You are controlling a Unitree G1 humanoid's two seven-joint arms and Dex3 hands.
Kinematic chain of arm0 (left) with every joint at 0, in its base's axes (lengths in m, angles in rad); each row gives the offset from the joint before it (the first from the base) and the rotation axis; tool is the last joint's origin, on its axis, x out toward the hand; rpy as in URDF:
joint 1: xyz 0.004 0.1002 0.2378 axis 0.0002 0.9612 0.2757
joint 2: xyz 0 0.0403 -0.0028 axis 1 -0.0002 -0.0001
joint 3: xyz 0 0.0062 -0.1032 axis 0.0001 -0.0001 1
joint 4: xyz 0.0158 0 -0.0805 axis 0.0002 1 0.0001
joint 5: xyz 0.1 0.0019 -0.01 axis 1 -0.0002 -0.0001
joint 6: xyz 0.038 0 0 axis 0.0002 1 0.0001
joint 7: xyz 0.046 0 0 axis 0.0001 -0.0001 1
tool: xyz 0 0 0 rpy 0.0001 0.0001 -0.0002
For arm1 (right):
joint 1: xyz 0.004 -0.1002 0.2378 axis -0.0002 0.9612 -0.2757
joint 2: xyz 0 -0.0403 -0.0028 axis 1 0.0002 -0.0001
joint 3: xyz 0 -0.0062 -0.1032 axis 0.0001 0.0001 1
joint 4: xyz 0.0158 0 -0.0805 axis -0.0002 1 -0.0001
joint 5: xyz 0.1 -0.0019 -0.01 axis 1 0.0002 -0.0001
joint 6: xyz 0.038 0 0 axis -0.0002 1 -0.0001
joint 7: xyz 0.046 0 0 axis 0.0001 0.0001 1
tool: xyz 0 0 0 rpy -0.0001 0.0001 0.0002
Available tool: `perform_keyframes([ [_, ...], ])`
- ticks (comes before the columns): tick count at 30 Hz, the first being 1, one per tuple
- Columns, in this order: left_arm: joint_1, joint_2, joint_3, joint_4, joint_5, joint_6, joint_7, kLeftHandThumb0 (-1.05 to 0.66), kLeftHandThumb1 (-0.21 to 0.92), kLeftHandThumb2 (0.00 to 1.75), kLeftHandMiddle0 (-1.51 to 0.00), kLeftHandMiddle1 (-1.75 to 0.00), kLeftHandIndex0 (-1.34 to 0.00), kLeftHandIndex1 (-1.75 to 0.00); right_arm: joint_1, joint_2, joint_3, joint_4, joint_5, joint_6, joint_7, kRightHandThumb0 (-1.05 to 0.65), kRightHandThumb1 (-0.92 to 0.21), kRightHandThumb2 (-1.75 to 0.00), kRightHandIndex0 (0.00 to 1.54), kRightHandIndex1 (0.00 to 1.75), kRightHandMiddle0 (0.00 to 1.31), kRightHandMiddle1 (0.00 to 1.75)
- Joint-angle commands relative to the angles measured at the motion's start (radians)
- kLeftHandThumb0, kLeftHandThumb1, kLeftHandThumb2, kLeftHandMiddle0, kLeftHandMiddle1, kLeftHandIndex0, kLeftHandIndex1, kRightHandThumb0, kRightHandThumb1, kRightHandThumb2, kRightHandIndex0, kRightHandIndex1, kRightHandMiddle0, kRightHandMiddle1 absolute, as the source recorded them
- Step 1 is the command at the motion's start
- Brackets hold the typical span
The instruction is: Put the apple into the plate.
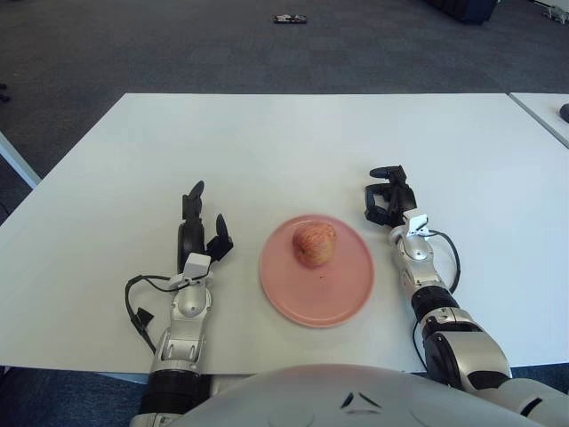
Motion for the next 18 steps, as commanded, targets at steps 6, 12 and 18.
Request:
perform_keyframes([
  [6, -0.008, 0.006, 0.006, 0.000, -0.007, 0.000, -0.006, -0.84, 0.92, 0.95, -0.22, -0.13, 0.00, -0.57, 0.001, 0.010, -0.003, 0.003, -0.001, 0.012, -0.025, -0.34, -0.89, -0.55, 0.21, 1.38, 0.18, 1.74],
  [12, -0.014, 0.008, 0.008, 0.007, -0.010, -0.001, -0.006, -0.84, 0.92, 0.95, -0.22, -0.13, 0.00, -0.57, 0.000, 0.012, -0.002, 0.003, -0.001, 0.015, -0.035, -0.35, -0.92, -0.51, 0.20, 1.29, 0.20, 1.74],
  [18, -0.019, 0.009, 0.009, 0.012, -0.011, -0.004, -0.003, -0.83, 0.92, 0.94, -0.21, -0.13, 0.00, -0.57, -0.001, 0.015, -0.005, -0.002, 0.005, 0.023, -0.039, -0.35, -0.92, -0.50, 0.19, 1.27, 0.20, 1.74],
])
